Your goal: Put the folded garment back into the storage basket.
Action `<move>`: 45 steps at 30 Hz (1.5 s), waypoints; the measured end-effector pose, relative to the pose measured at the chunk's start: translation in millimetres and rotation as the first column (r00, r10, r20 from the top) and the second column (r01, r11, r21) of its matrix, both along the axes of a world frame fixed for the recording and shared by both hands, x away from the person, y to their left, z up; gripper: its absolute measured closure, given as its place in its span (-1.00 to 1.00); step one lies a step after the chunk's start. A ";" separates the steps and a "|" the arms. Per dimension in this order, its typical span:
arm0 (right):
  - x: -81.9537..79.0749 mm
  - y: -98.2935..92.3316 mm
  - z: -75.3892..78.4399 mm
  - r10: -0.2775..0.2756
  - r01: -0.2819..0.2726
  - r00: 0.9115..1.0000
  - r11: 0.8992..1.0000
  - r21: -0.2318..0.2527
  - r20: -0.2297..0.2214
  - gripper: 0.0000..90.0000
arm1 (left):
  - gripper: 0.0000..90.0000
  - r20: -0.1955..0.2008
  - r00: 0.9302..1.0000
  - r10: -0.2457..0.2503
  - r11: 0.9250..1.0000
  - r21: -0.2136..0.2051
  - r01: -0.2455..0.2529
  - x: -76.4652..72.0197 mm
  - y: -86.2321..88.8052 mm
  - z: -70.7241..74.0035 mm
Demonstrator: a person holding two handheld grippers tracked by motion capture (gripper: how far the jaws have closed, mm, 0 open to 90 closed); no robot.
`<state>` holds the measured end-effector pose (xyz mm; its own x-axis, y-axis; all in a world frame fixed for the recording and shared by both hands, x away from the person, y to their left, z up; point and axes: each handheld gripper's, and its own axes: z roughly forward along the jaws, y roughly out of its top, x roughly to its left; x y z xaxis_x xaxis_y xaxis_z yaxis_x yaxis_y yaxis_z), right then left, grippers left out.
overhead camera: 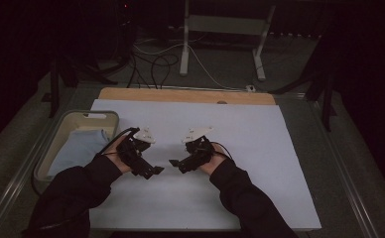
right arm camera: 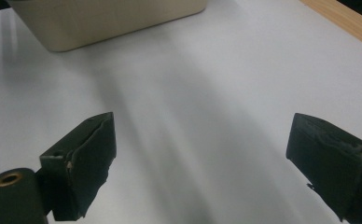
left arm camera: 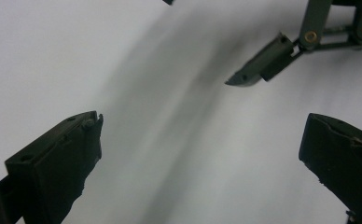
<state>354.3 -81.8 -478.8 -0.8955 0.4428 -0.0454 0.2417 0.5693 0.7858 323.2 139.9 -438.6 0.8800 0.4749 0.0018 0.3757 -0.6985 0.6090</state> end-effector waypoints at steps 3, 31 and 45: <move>-3.2 -4.0 -2.7 -0.007 0.007 1.000 1.000 -0.013 -0.004 -0.81 | -1.00 -0.006 1.000 -0.004 1.000 0.006 0.005 -3.5 -1.5 -3.7; -39.6 -71.2 -39.3 0.075 -0.081 0.994 0.995 -0.062 -0.081 -0.81 | -1.00 -0.010 0.999 -0.045 0.999 -0.013 0.045 -40.2 7.7 -47.7; -57.7 -109.6 -51.4 0.047 -0.053 0.993 0.997 -0.057 -0.108 -0.81 | -1.00 -0.004 0.999 -0.039 0.999 -0.002 0.039 -51.7 15.7 -62.0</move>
